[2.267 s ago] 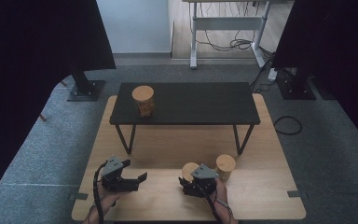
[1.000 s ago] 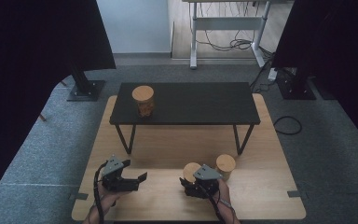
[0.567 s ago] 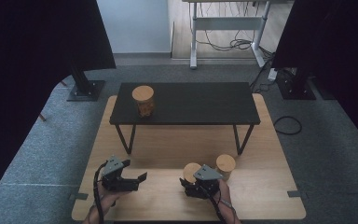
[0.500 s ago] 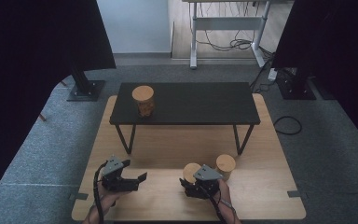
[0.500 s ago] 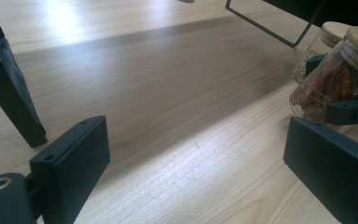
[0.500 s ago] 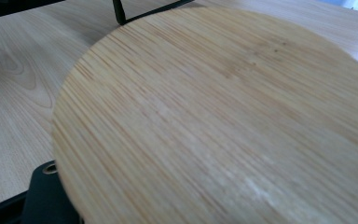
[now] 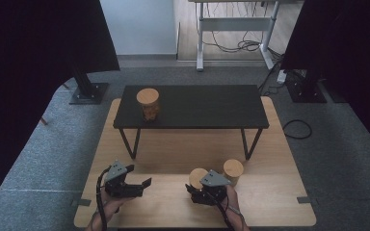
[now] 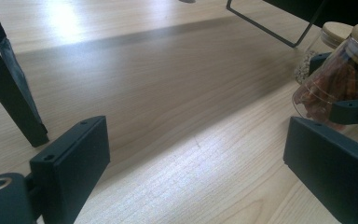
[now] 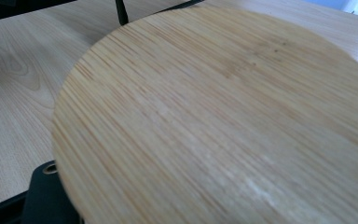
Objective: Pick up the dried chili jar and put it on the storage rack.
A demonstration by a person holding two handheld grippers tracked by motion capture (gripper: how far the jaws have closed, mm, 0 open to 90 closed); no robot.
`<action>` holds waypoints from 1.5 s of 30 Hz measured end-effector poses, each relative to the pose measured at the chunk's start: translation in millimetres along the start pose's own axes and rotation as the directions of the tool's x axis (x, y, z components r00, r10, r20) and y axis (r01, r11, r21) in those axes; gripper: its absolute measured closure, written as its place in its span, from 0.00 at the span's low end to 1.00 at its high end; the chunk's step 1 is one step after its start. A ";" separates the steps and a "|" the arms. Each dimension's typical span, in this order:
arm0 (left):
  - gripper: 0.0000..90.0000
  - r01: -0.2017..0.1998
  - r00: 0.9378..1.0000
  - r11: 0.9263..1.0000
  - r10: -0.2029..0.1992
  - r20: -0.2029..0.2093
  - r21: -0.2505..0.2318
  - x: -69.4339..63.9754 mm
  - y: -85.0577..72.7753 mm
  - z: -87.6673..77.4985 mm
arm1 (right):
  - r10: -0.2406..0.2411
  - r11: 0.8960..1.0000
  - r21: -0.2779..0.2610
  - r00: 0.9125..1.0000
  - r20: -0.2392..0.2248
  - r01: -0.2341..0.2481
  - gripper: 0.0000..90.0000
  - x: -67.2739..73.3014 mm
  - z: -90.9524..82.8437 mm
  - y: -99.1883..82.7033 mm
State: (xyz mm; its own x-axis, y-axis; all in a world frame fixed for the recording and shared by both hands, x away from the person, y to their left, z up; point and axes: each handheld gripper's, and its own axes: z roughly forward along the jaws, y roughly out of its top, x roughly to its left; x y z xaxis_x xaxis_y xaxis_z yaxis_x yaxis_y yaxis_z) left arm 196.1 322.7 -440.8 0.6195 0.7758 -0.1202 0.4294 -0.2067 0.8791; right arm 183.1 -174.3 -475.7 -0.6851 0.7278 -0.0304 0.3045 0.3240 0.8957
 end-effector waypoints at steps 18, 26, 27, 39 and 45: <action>0.07 0.004 1.000 1.000 -0.004 -0.005 -0.008 1.0 -0.1 -2.4 | -0.001 1.000 -0.011 1.000 -0.003 0.001 0.28 0.7 -4.1 2.3; 0.07 0.007 1.000 1.000 -0.007 -0.013 -0.002 2.8 -1.0 -1.6 | 0.000 1.000 -0.011 1.000 -0.002 0.000 0.28 1.0 -7.7 2.5; 0.07 0.006 1.000 1.000 -0.006 -0.012 0.000 2.8 -0.9 -1.3 | -0.003 1.000 -0.009 1.000 0.003 0.003 0.28 1.7 -7.9 2.7; 0.07 0.001 1.000 1.000 -0.001 -0.010 0.008 2.0 -1.0 0.1 | -0.014 1.000 -0.011 1.000 -0.001 0.014 0.28 -0.3 -13.7 9.1; 0.07 0.000 1.000 1.000 0.000 -0.009 0.003 1.8 -0.8 -0.9 | -0.015 1.000 -0.013 1.000 -0.007 0.015 0.28 -1.2 -14.6 12.9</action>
State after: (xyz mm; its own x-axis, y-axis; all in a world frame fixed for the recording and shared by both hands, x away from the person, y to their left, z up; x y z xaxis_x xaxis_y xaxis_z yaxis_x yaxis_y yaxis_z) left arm 196.3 324.8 -441.3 0.6133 0.7813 -0.1158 0.4316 -0.2087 0.8776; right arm 178.2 -179.8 -457.7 -0.6943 0.7185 -0.0402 0.2859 0.3267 0.9008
